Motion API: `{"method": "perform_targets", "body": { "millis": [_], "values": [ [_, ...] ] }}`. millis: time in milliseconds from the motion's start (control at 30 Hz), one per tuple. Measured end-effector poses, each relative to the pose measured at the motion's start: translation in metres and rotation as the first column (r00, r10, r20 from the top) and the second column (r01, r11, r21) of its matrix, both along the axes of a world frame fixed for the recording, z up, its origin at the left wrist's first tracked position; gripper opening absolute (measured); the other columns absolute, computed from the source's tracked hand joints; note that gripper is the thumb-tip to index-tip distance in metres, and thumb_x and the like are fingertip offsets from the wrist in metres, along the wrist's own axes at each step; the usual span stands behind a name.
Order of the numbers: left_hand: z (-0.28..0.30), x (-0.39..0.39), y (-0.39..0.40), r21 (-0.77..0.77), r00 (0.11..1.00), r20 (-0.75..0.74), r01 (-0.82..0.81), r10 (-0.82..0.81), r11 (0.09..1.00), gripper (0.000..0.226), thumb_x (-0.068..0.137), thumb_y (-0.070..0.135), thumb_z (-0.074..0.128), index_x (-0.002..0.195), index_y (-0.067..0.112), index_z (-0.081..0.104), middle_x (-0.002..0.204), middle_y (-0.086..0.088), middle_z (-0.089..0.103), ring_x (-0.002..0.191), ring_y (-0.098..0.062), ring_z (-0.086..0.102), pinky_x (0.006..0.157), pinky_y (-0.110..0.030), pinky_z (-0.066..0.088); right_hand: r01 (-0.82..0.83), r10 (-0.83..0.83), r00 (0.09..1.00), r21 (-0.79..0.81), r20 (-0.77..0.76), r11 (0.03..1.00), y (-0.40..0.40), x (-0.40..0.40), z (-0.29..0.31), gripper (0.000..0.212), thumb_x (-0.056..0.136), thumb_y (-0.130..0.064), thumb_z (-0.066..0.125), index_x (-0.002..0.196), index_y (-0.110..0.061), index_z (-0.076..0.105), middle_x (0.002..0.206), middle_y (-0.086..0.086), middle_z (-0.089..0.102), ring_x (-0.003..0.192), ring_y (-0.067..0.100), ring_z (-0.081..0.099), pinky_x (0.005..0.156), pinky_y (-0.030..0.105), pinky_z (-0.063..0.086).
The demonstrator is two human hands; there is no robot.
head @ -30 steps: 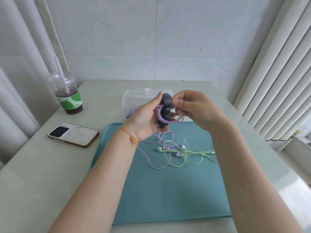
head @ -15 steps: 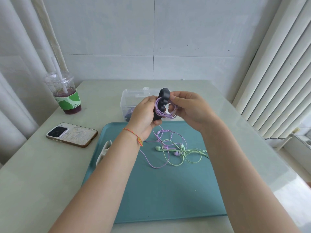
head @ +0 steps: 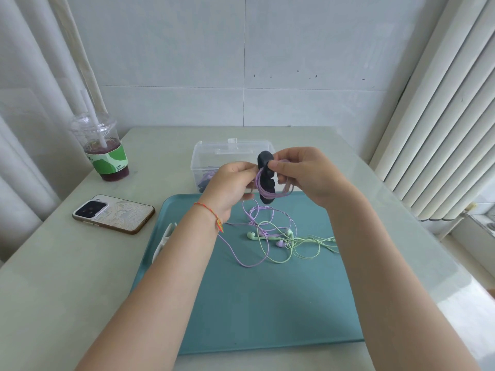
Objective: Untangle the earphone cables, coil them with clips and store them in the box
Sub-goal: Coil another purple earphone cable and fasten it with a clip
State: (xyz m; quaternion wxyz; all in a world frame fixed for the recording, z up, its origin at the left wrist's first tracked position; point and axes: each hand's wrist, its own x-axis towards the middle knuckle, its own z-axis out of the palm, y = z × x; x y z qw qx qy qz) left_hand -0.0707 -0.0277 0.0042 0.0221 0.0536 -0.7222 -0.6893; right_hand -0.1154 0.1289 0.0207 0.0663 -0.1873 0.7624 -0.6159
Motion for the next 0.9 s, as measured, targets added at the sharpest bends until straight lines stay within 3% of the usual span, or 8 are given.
{"method": "perform_targets", "body": {
  "millis": [100, 233, 367, 500, 633, 800, 900],
  "values": [
    [0.002, 0.001, -0.008, -0.195, 0.997, -0.034, 0.059, -0.067, 0.979, 0.014, 0.086, 0.013, 0.064, 0.095, 0.016, 0.073, 0.084, -0.002, 0.067, 0.077, -0.01, 0.057, 0.068, -0.022, 0.044, -0.023, 0.036, 0.997, 0.205, -0.063, 0.979, 0.006, 0.003, 0.003, 0.004, 0.086, -0.008, 0.067, 0.085, -0.008, 0.071, 0.068, 0.01, 0.059, 0.064, 0.017, 0.051, 0.066, 0.027, 0.042],
    [0.005, 0.004, -0.013, -0.192, 0.965, -0.012, 0.256, -0.263, 0.947, 0.037, 0.072, 0.02, 0.07, 0.109, 0.019, 0.069, 0.098, -0.008, 0.07, 0.083, -0.014, 0.063, 0.079, -0.031, 0.052, -0.053, 0.085, 0.993, 0.336, -0.081, 0.94, 0.005, 0.005, 0.006, 0.004, 0.084, -0.01, 0.07, 0.083, -0.015, 0.071, 0.065, 0.005, 0.061, 0.061, 0.015, 0.054, 0.061, 0.025, 0.041],
    [0.001, 0.004, -0.012, -0.206, 0.961, -0.094, 0.236, -0.259, 0.95, 0.033, 0.08, 0.006, 0.075, 0.107, 0.024, 0.066, 0.101, -0.019, 0.069, 0.083, -0.019, 0.066, 0.084, -0.04, 0.058, -0.081, 0.12, 0.989, 0.376, -0.081, 0.923, 0.004, 0.008, 0.008, 0.005, 0.088, -0.012, 0.066, 0.089, -0.016, 0.069, 0.063, 0.002, 0.061, 0.059, 0.011, 0.055, 0.058, 0.017, 0.043],
    [0.0, 0.002, -0.013, -0.212, 0.971, -0.118, 0.178, -0.206, 0.961, 0.025, 0.079, 0.005, 0.076, 0.096, 0.024, 0.071, 0.082, 0.0, 0.073, 0.072, -0.01, 0.064, 0.062, -0.021, 0.051, -0.09, 0.132, 0.988, 0.396, -0.08, 0.914, 0.006, 0.007, 0.008, 0.011, 0.092, -0.01, 0.06, 0.093, -0.013, 0.071, 0.057, -0.003, 0.059, 0.055, 0.007, 0.051, 0.053, 0.013, 0.038],
    [-0.001, 0.002, -0.012, -0.173, 0.98, -0.108, 0.147, -0.167, 0.974, 0.023, 0.079, 0.004, 0.076, 0.09, 0.024, 0.071, 0.072, 0.01, 0.073, 0.066, -0.002, 0.064, 0.058, -0.017, 0.049, -0.061, 0.103, 0.991, 0.406, -0.083, 0.912, 0.003, 0.007, 0.006, 0.011, 0.092, -0.012, 0.06, 0.092, -0.015, 0.07, 0.057, -0.004, 0.059, 0.058, 0.01, 0.052, 0.06, 0.022, 0.04],
    [-0.002, 0.001, -0.011, -0.164, 0.98, -0.093, 0.158, -0.175, 0.974, 0.019, 0.082, 0.004, 0.073, 0.096, 0.016, 0.068, 0.08, 0.0, 0.072, 0.064, -0.004, 0.064, 0.06, -0.017, 0.052, -0.058, 0.098, 0.992, 0.412, -0.078, 0.909, 0.002, 0.007, 0.005, 0.012, 0.092, -0.011, 0.06, 0.091, -0.014, 0.071, 0.056, -0.005, 0.059, 0.059, 0.012, 0.052, 0.063, 0.024, 0.041],
    [-0.003, 0.0, -0.01, -0.141, 0.978, -0.073, 0.185, -0.197, 0.972, 0.016, 0.086, 0.001, 0.068, 0.097, 0.011, 0.064, 0.084, -0.008, 0.07, 0.065, -0.012, 0.067, 0.067, -0.024, 0.058, -0.061, 0.103, 0.992, 0.419, -0.076, 0.906, 0.002, 0.008, 0.005, 0.012, 0.092, -0.011, 0.06, 0.09, -0.014, 0.072, 0.058, -0.004, 0.059, 0.059, 0.01, 0.052, 0.062, 0.022, 0.041]
  ]
}}
